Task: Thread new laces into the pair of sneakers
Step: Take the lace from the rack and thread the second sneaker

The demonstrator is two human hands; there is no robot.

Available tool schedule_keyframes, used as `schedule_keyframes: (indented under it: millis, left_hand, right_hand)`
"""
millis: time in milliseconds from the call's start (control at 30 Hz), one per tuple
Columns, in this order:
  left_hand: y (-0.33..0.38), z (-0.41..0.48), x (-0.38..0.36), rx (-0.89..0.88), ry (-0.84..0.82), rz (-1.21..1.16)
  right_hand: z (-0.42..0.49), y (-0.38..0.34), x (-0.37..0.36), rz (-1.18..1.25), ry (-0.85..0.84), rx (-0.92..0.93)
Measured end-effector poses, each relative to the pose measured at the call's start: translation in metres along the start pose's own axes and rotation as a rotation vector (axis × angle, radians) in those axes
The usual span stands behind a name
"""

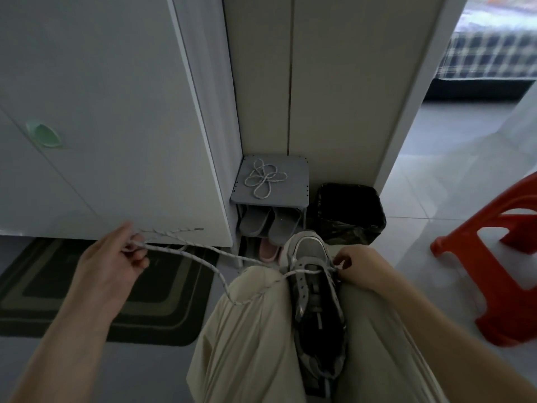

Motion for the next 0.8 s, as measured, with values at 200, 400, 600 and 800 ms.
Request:
schedule_keyframes:
  millis: [200,400,600,800]
  left_hand:
    - [0.009,0.001,-0.006,-0.024,-0.010,-0.042]
    - [0.011,0.002,0.006,-0.027,0.028,-0.018]
    - [0.010,0.003,0.008,-0.025,0.008,-0.008]
    - [-0.002,0.009,0.007,0.015,0.020,0.130]
  right_hand:
    - [0.001,0.000,0.007,-0.075,0.134,0.059]
    - [0.011,0.008,0.006,0.189,0.212,-0.013]
    - [0.023,0.011,0.005,-0.254,0.055,-0.113]
    - [0.042,0.000,0.017,0.574,0.357,-0.086]
Point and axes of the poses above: each hand's wrist, its own z-axis towards the middle knuckle, its own x-axis out of the back of the hand, y = z × x, the point moved 7 cm from there along z, towards the middle knuckle, and after that the axes turned 11 degrees about x, right-handed, at the moved point
